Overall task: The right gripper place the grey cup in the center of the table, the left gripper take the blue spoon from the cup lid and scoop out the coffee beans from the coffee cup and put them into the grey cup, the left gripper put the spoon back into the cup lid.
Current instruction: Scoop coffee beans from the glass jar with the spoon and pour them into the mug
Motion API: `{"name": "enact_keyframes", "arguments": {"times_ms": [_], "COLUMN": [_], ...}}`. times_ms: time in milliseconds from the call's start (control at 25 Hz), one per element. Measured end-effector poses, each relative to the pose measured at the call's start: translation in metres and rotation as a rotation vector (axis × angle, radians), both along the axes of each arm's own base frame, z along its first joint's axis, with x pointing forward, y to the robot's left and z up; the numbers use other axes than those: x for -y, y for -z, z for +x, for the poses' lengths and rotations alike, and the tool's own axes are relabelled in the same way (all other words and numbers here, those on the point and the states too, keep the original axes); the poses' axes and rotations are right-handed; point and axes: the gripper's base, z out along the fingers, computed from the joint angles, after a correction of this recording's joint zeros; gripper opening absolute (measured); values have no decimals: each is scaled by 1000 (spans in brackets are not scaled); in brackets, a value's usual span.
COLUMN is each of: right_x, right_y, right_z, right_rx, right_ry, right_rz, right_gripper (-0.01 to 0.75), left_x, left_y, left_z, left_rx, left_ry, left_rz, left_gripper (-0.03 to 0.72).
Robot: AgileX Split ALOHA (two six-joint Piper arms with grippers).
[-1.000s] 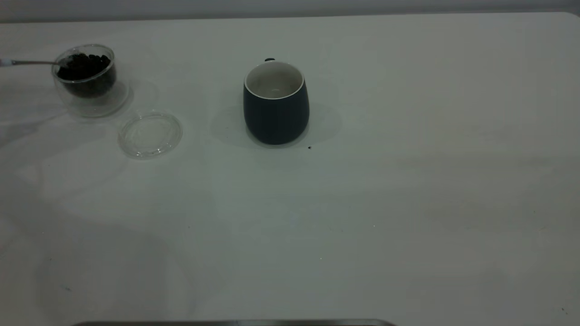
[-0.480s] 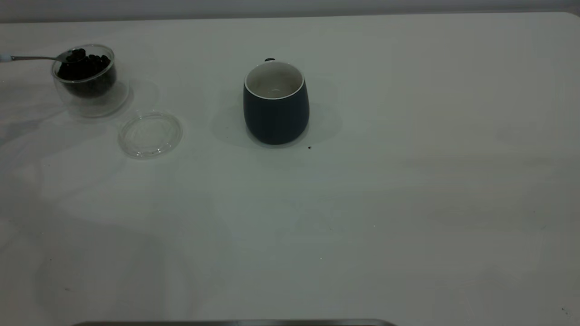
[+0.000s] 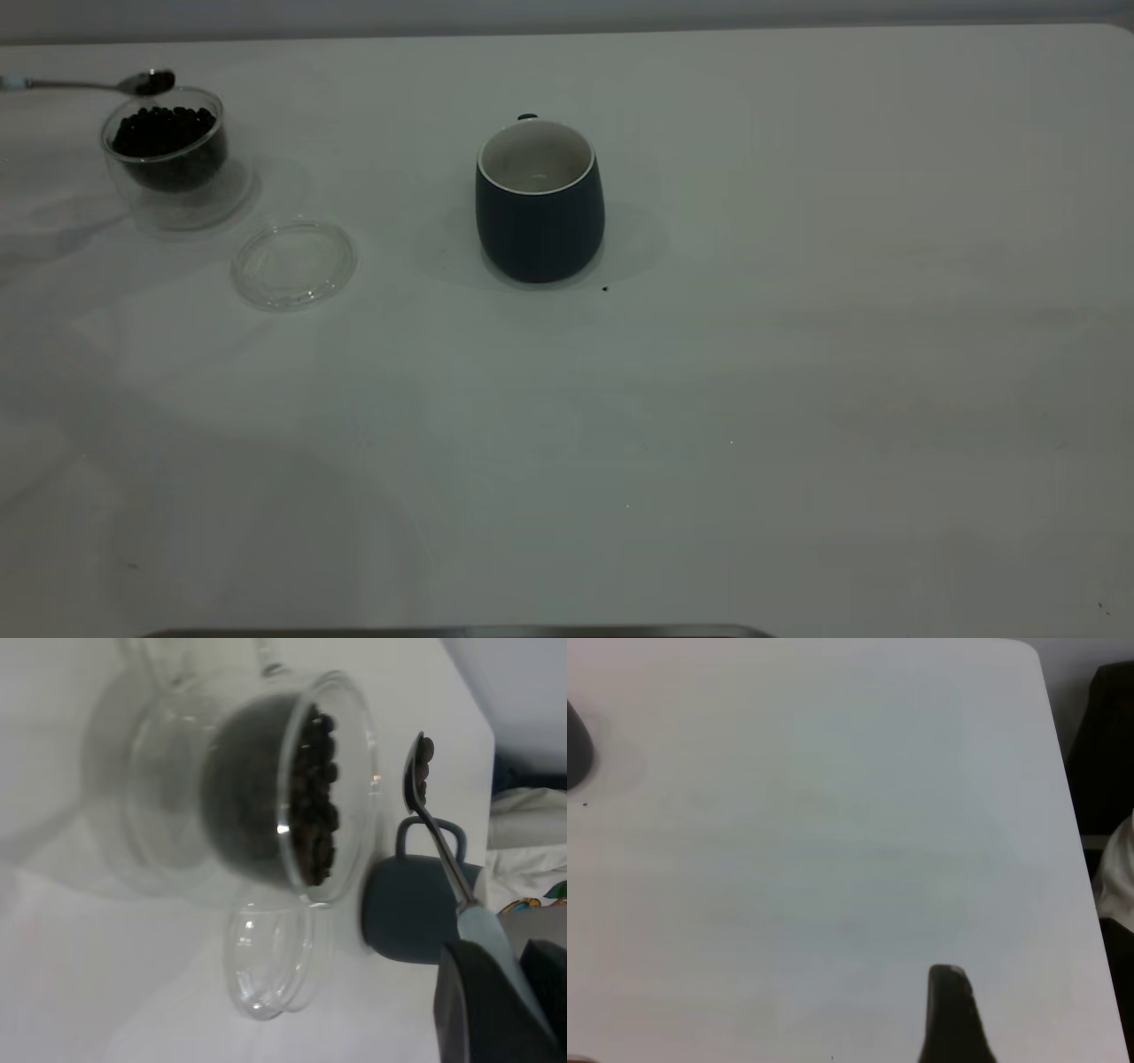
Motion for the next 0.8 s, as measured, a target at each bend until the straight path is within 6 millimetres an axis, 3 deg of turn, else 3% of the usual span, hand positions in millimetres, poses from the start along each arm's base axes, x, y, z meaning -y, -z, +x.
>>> {"name": "enact_keyframes", "arguments": {"times_ms": [200, 480, 800], "right_x": [0, 0, 0], "right_y": [0, 0, 0], "right_z": [0, 0, 0], "right_rx": [0, 0, 0], "right_ry": [0, -3, 0], "right_rz": [0, 4, 0], "right_gripper": [462, 462, 462], "left_x": [15, 68, 112], "left_y": [-3, -3, -3], "left_z": [6, 23, 31], "left_rx": [-9, -11, -10], "left_ry": [30, 155, 254], "left_rz": [-3, -5, -9], "left_gripper": [124, 124, 124]}}
